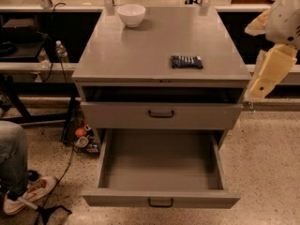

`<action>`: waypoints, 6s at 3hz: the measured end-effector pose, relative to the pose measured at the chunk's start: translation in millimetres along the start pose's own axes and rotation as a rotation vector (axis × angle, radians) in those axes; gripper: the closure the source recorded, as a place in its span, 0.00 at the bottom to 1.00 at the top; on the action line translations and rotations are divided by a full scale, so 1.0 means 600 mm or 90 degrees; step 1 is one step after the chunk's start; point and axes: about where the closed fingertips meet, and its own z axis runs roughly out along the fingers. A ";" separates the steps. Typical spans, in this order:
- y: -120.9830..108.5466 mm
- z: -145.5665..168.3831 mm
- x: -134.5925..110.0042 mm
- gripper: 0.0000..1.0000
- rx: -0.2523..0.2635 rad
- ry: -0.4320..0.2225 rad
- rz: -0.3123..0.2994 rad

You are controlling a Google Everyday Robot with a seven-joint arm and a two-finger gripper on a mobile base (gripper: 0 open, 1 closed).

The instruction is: Place rxbar blueberry into middle drawer

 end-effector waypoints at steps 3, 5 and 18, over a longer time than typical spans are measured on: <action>-0.184 0.189 -0.012 0.00 -0.041 -0.204 0.090; -0.232 0.217 0.001 0.00 -0.021 -0.242 0.118; -0.339 0.423 -0.073 0.89 -0.101 -0.161 0.048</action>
Offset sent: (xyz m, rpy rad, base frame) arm 0.1528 -0.0054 -0.0617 0.4128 -0.0181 -0.0440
